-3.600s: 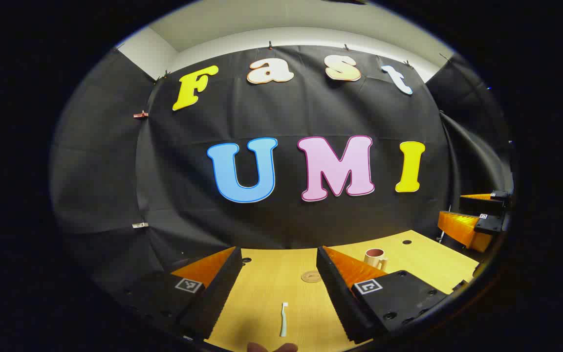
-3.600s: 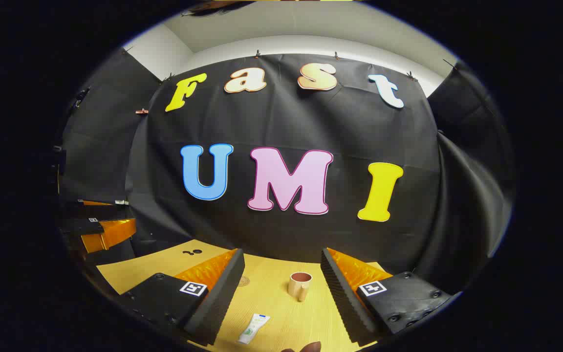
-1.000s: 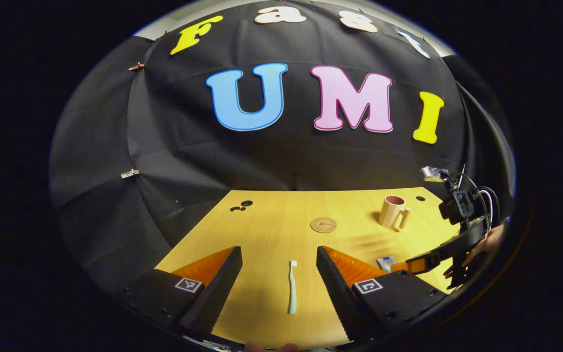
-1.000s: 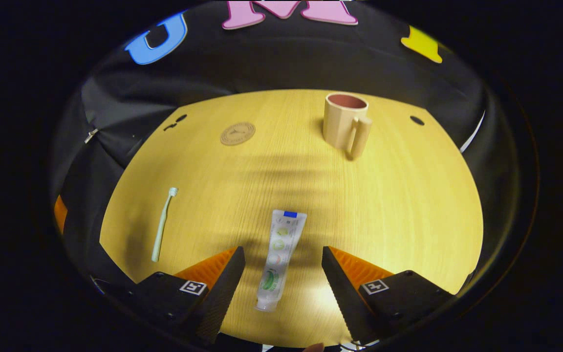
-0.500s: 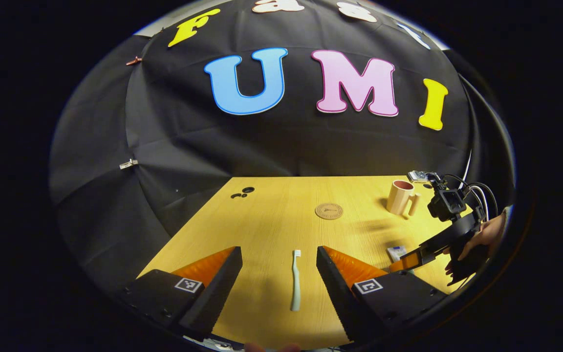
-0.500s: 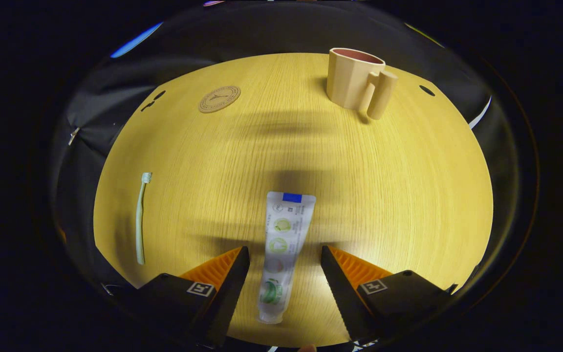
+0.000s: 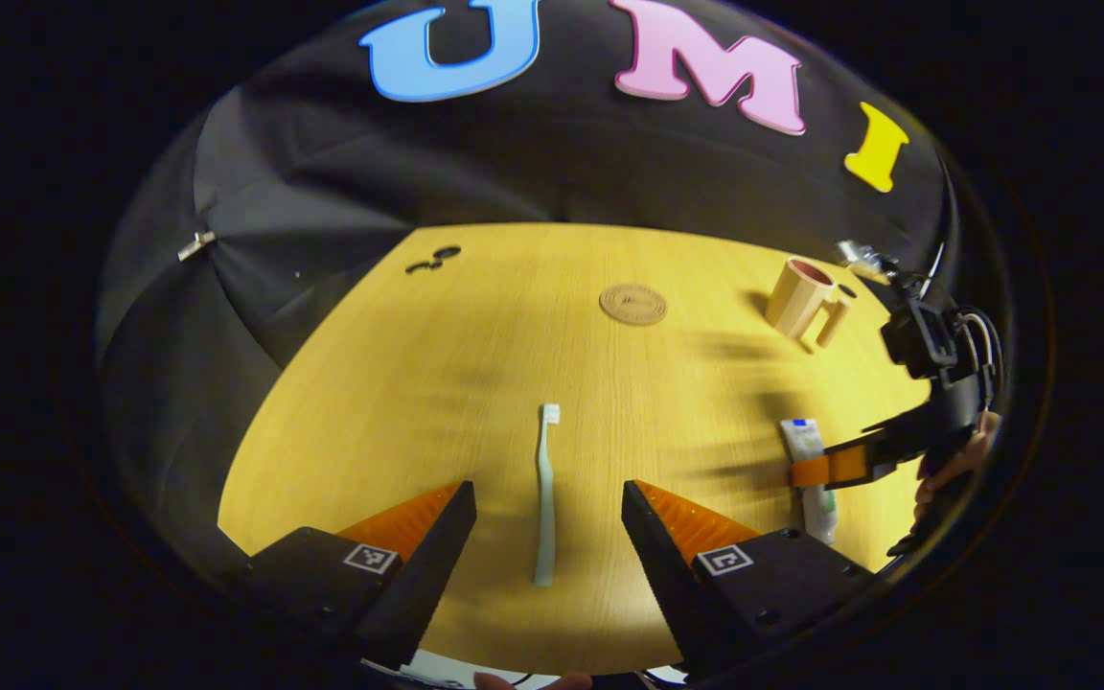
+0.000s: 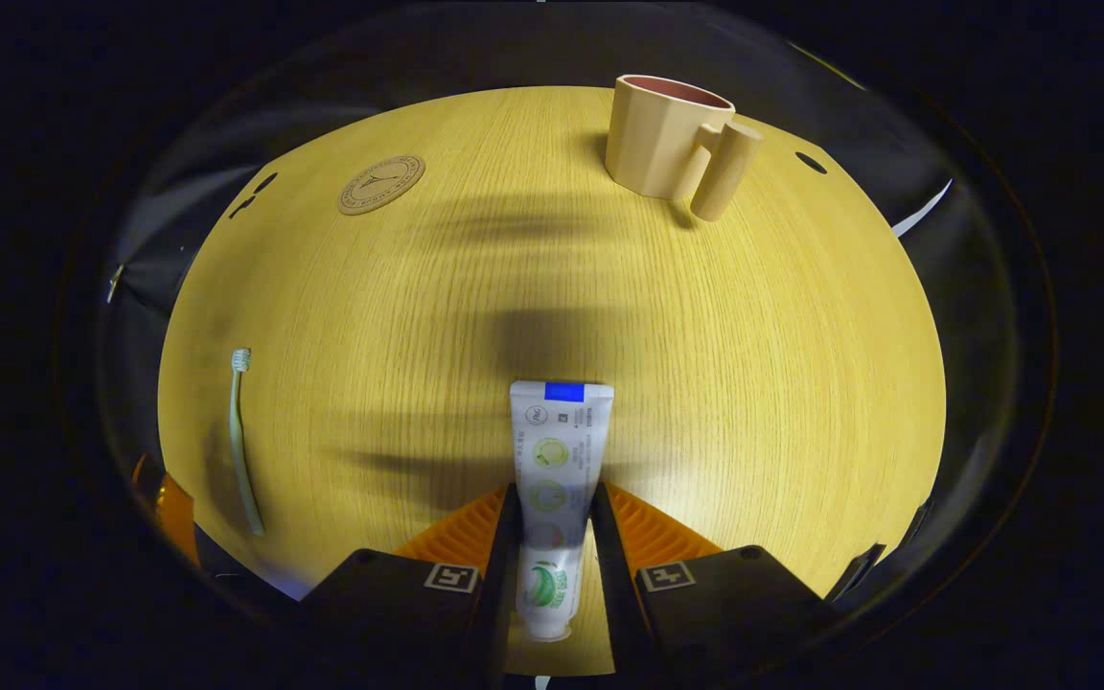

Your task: Put the toothbrush and toothpaste on the desktop into the cup, then pick up the cup and place it on the coaster on the desktop.

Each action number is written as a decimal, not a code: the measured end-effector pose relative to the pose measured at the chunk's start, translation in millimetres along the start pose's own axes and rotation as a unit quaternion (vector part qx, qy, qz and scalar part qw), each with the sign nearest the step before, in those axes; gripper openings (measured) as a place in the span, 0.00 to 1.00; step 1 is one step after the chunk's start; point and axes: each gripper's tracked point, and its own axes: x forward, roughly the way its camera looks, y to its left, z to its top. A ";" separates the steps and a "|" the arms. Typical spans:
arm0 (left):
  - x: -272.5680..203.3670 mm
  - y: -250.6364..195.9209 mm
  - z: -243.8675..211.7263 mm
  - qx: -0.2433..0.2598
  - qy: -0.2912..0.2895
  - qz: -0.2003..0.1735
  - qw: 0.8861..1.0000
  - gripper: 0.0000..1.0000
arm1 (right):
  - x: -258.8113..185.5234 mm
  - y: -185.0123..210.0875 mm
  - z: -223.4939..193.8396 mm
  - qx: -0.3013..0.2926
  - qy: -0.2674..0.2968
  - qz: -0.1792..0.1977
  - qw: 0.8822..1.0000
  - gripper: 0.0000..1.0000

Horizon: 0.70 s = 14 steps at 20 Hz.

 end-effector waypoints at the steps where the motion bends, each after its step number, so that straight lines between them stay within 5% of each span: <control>1: 8.8 -0.3 -0.4 -0.001 0.012 -0.002 1.000 0.98 | -0.8 0.1 0.1 -0.002 -0.002 0.000 1.000 0.46; 14: 57.6 6.4 -6.8 -0.001 0.109 -0.005 0.994 0.98 | -0.5 -0.2 1.4 -0.001 -0.008 0.003 1.000 0.46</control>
